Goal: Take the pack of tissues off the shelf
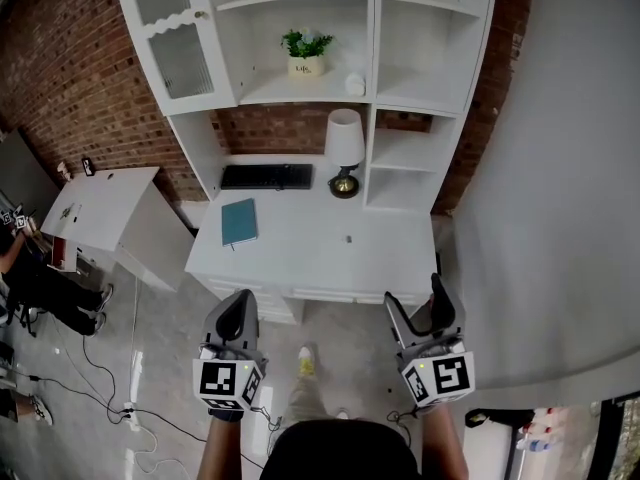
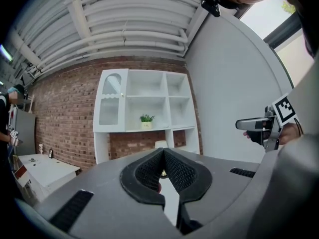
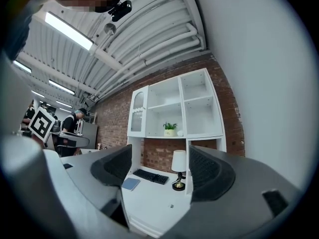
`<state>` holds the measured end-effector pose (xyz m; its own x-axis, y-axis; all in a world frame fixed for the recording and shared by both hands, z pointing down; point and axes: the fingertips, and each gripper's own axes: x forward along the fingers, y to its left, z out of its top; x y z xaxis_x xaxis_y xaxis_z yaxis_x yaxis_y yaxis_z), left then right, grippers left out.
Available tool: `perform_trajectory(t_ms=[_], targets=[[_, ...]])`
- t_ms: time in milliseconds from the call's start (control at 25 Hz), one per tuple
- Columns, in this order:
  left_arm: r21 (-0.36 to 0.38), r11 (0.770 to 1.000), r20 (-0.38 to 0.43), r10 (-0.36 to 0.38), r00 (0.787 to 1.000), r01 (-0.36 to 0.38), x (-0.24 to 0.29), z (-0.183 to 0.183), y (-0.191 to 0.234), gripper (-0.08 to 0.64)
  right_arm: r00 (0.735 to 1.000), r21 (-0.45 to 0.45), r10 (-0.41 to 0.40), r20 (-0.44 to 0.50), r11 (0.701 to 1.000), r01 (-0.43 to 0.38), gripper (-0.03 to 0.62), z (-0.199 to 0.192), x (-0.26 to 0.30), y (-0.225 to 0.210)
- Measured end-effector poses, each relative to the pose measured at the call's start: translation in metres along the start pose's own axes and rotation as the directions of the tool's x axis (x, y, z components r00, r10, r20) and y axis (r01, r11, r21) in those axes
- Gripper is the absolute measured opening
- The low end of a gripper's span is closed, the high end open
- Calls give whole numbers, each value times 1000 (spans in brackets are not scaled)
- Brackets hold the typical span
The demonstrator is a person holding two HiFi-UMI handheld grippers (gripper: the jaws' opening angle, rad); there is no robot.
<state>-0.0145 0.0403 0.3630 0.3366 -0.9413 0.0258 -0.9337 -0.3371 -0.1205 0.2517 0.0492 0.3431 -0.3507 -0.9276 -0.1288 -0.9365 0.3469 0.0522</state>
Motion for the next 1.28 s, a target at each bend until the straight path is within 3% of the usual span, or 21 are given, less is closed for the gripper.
perform_trajectory(t_ms=[680, 1280], targets=[[-18, 997, 27, -69, 997, 70, 129, 11, 69, 17, 998, -121, -63, -24, 991, 60, 319, 7, 124, -14], [-59, 991, 41, -114, 993, 117, 224, 8, 143, 17, 991, -157, -122, -53, 981, 113, 319, 5, 241, -18]])
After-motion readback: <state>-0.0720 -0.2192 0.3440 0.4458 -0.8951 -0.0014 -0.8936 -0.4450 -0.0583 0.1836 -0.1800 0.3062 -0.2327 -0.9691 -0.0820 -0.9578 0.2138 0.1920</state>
